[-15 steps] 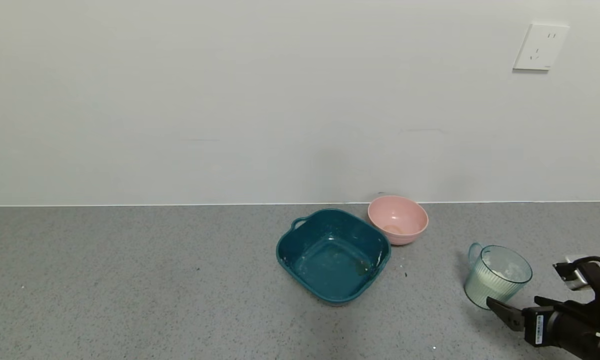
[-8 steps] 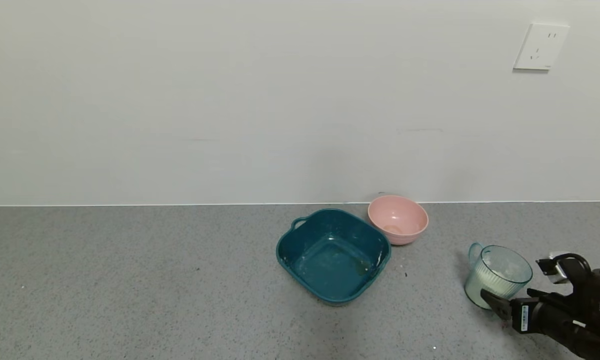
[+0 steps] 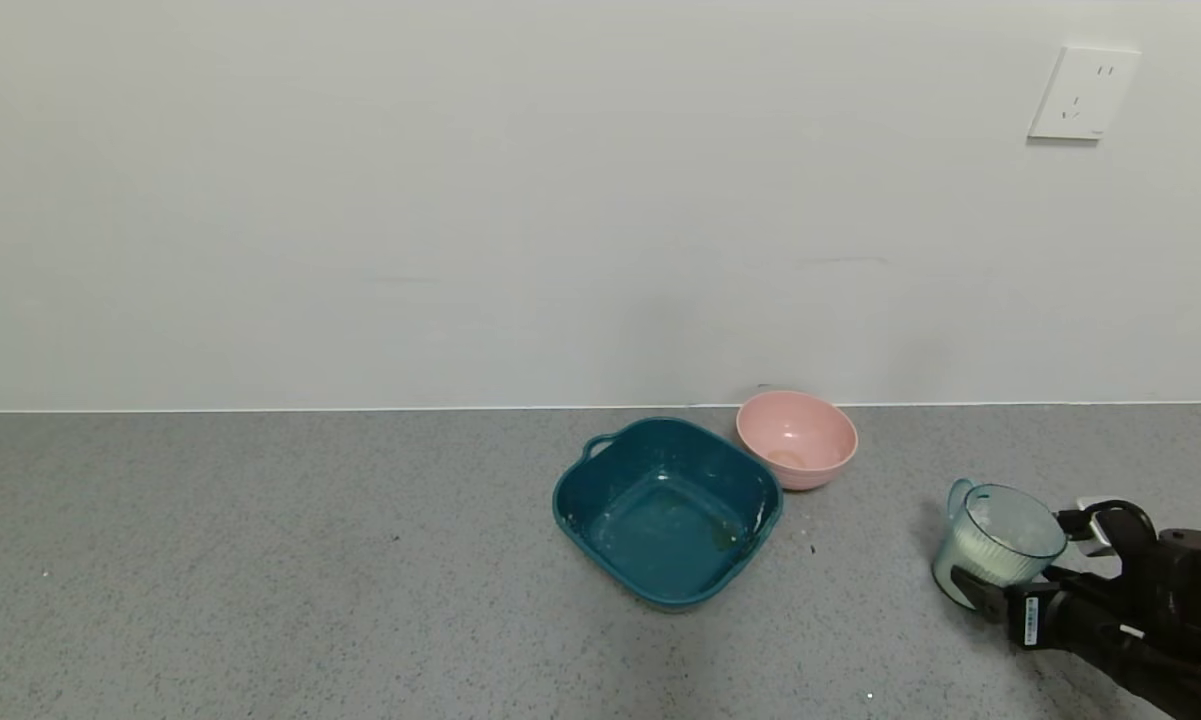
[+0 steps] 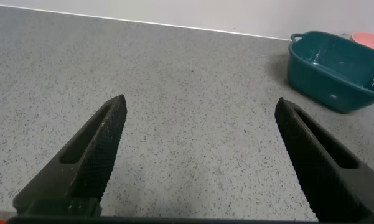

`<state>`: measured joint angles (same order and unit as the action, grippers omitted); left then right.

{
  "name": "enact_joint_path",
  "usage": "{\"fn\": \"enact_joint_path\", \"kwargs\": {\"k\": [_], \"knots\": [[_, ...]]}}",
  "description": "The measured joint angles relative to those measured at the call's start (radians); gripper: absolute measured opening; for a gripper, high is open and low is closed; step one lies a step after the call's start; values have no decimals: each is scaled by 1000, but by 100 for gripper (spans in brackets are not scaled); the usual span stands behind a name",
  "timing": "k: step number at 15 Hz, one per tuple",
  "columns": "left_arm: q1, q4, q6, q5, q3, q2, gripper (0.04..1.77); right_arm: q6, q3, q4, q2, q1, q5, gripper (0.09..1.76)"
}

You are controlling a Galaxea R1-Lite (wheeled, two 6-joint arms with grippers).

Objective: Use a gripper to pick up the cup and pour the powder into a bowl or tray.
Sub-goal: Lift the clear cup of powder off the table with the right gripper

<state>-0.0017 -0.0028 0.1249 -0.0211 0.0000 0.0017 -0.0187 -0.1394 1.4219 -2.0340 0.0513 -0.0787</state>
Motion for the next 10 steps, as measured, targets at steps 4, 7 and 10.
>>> {"fn": "enact_joint_path", "kwargs": {"k": [4, 7, 10], "knots": [[0, 0, 0, 0, 0, 0, 172, -1, -28, 5, -31, -10, 0, 171], [0, 0, 0, 0, 0, 0, 172, -1, -51, 5, -50, -23, 0, 171], [0, 0, 0, 0, 0, 0, 172, 1, -74, 4, -57, -36, 0, 171]]}}
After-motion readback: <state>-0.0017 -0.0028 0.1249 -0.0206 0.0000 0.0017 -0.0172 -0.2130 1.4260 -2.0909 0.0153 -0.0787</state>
